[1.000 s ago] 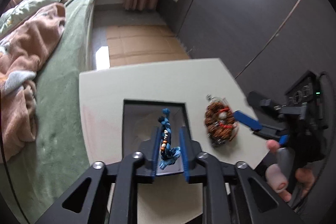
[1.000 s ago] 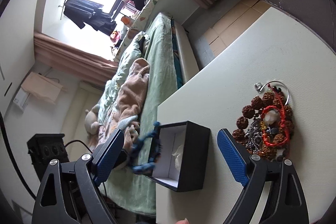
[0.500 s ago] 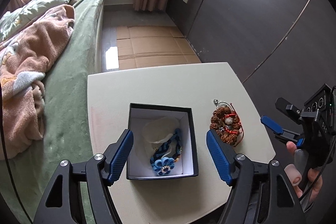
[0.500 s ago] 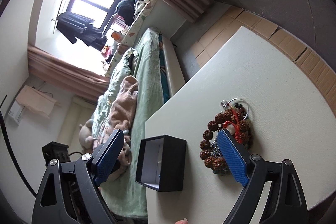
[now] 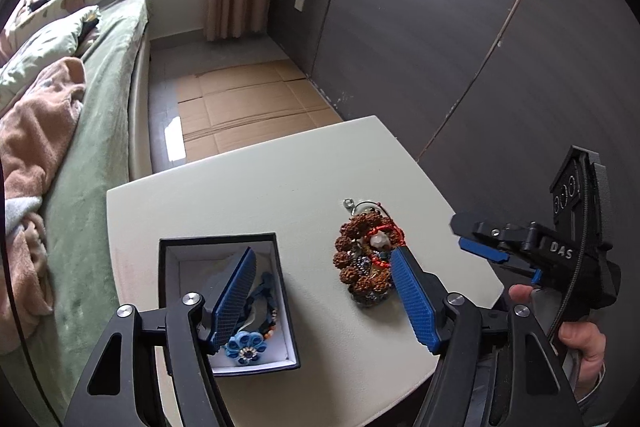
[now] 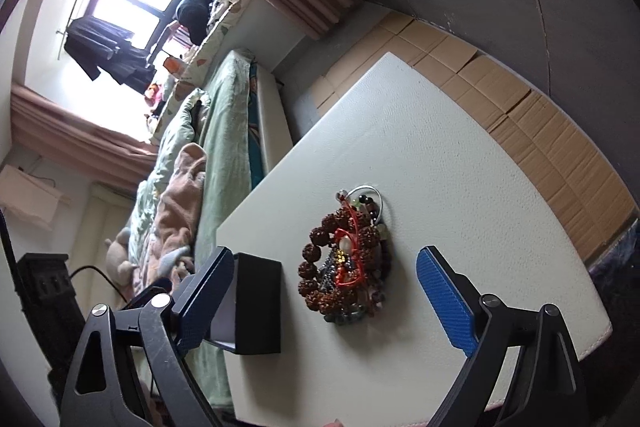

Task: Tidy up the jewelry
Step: 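Grasp the red string bracelet with the right tool while the left tool grasps the rudraksha bracelet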

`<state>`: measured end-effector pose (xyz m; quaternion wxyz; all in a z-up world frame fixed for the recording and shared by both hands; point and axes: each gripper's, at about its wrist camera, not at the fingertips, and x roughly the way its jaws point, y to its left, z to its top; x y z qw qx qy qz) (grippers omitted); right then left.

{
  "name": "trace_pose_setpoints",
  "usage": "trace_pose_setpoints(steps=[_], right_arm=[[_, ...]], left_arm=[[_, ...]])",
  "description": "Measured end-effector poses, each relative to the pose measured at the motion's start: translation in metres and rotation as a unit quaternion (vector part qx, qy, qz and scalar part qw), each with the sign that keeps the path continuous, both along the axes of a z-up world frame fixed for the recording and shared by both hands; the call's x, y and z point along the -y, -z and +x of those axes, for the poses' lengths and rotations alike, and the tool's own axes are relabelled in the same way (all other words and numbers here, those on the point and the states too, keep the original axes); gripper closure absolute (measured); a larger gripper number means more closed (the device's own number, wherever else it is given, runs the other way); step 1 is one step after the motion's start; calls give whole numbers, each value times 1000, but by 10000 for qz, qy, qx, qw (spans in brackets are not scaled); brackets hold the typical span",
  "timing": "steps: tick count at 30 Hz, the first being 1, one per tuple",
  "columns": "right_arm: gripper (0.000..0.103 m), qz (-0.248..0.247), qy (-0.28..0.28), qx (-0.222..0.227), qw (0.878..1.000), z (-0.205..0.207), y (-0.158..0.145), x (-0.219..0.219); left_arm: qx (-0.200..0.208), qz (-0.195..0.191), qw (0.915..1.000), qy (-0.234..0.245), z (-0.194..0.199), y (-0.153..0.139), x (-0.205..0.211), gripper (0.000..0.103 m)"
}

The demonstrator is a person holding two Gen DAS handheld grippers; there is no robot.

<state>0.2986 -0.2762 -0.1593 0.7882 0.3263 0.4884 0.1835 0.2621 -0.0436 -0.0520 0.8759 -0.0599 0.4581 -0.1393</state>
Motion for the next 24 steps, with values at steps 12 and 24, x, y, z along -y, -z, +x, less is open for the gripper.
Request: trace_pose_setpoints(steps=[12,24], right_arm=[[63,-306,-302,-717,9965,12,42,-20],[98,-67,-179,-390,9991,6,27,-6]], left_arm=[[-265,-56,9996,120,14,14,15,65],[-589,30,9980,216,34,32,28,65]])
